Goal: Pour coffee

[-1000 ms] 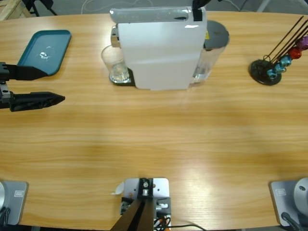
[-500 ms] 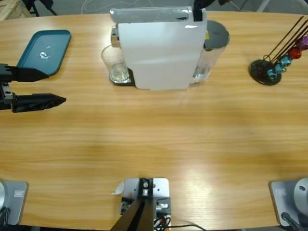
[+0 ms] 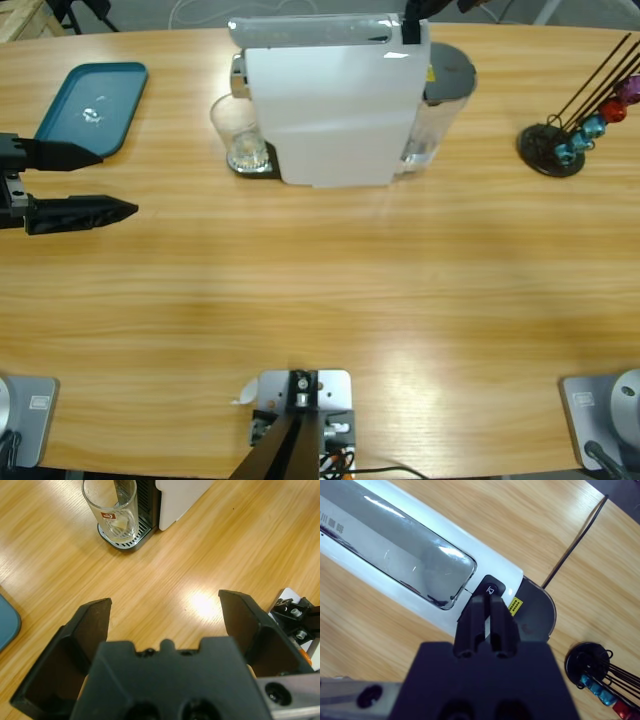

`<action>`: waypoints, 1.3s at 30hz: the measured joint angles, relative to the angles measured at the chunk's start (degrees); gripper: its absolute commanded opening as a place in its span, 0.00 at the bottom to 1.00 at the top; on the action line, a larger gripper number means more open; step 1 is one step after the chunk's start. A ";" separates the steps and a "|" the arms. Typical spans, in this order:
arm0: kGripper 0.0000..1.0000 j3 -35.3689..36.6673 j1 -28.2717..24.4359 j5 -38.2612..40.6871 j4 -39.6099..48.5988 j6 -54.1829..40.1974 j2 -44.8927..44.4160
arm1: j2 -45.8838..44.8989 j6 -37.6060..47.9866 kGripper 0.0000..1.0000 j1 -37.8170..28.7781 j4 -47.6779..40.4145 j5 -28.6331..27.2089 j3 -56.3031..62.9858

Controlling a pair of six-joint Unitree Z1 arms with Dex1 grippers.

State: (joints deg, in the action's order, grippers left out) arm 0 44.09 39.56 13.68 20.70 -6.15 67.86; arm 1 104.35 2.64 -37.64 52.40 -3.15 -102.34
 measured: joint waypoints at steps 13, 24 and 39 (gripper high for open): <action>0.94 0.13 0.30 0.00 0.18 0.00 0.20 | -2.17 -0.15 0.82 0.00 4.92 0.27 -6.78; 0.94 0.94 0.31 0.00 0.18 0.00 0.46 | -5.71 -0.06 0.38 -0.15 1.96 0.36 0.85; 0.94 1.21 0.32 0.00 0.19 0.00 0.99 | 1.60 -3.03 0.00 -0.11 7.98 -7.08 -8.91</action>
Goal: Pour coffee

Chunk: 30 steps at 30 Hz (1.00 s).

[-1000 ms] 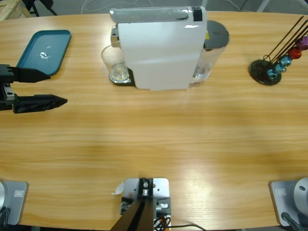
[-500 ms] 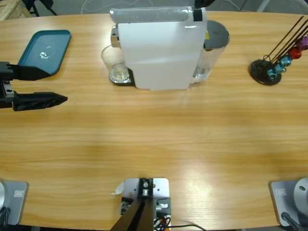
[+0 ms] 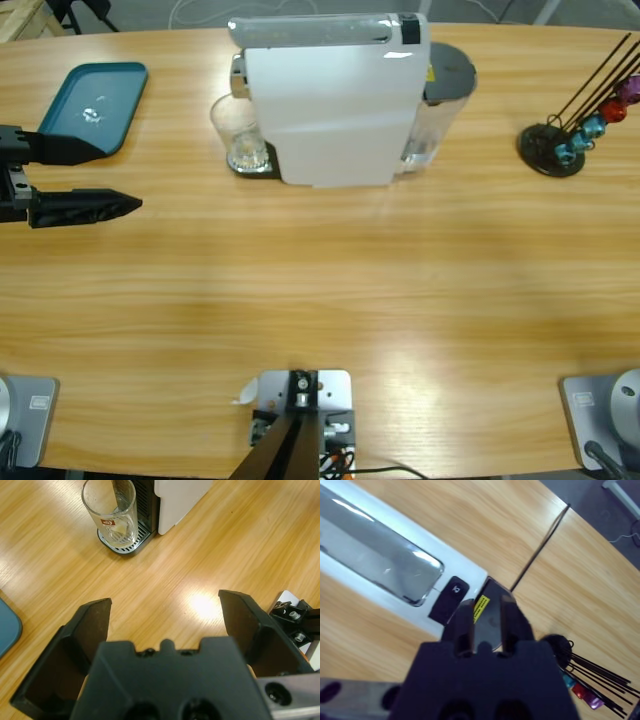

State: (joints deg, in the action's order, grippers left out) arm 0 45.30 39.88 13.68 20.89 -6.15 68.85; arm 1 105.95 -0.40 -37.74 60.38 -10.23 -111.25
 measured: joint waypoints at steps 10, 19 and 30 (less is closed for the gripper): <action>0.94 0.11 0.00 0.00 0.00 0.00 0.55 | 1.16 0.36 0.00 -0.26 0.01 0.70 -2.31; 0.94 0.11 0.00 0.00 0.00 0.00 0.55 | 2.60 1.62 0.00 -1.22 0.67 2.47 -3.92; 0.94 0.11 0.01 0.00 0.01 0.00 0.55 | 2.52 3.50 0.00 -2.42 0.05 2.68 0.23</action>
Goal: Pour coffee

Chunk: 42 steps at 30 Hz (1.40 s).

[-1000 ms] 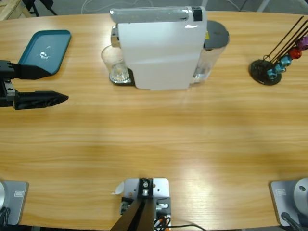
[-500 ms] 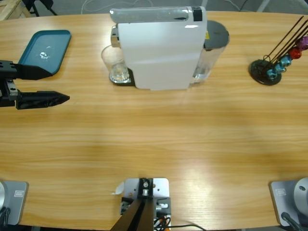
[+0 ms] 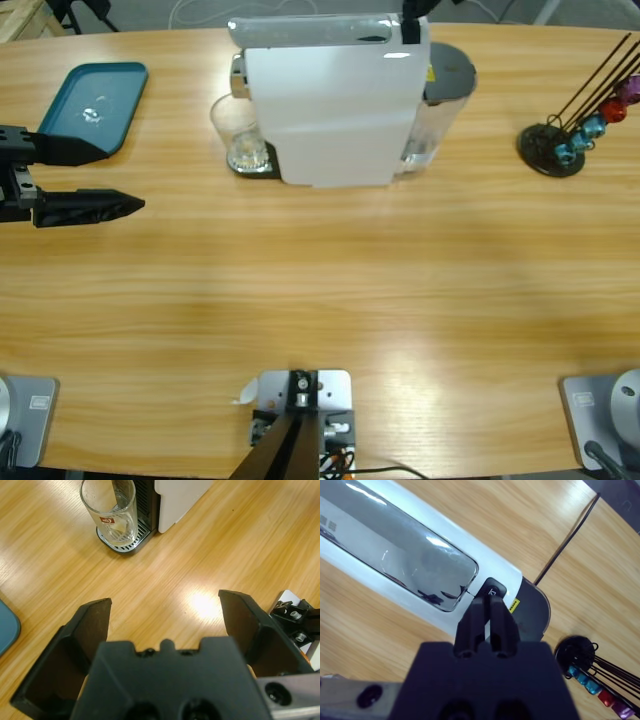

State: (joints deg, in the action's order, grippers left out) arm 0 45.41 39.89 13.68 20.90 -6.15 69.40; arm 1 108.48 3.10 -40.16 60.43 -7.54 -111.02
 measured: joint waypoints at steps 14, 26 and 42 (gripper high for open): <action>0.94 0.00 0.46 0.00 0.00 0.00 0.00 | -0.67 0.45 0.00 -0.06 -1.53 0.00 1.47; 0.94 0.00 0.47 0.00 0.06 0.00 0.00 | -2.18 0.53 0.00 -0.13 -4.57 0.09 5.09; 0.94 0.00 0.63 0.00 0.21 0.00 0.00 | -3.62 1.15 0.00 -0.13 -6.91 2.13 8.12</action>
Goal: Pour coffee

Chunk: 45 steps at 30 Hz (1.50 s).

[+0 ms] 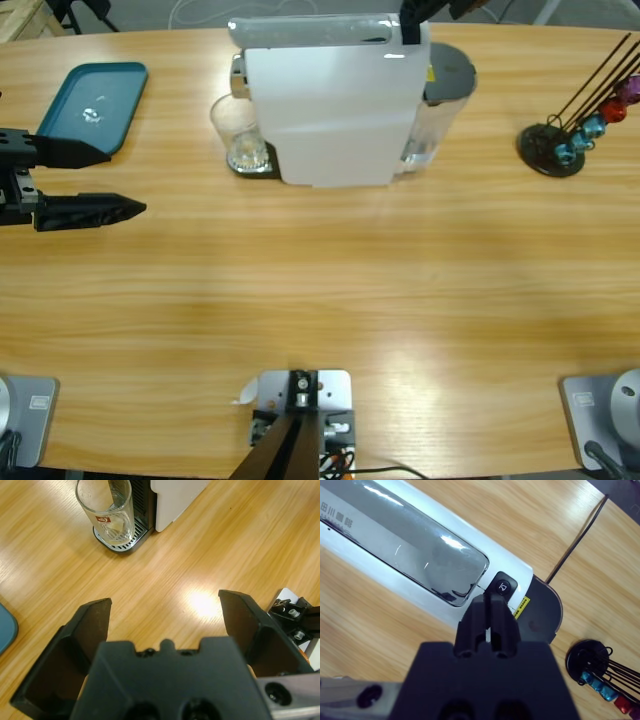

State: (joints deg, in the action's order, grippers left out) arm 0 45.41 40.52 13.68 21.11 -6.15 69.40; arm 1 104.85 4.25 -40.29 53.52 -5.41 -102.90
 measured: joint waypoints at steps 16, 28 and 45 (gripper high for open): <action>0.94 0.06 0.11 0.00 0.18 0.00 0.00 | -10.95 -3.03 0.00 -0.62 0.31 -1.09 1.14; 0.94 0.12 0.19 0.00 0.19 0.00 0.00 | -14.81 -2.98 0.00 -1.64 -2.87 0.01 10.19; 0.94 0.20 0.24 0.00 0.19 0.00 0.51 | 9.59 -4.25 0.00 2.74 25.56 6.03 -27.69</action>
State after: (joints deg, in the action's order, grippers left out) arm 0 45.61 40.76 13.68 21.30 -6.15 69.91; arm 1 114.44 0.00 -37.56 79.08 0.62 -130.59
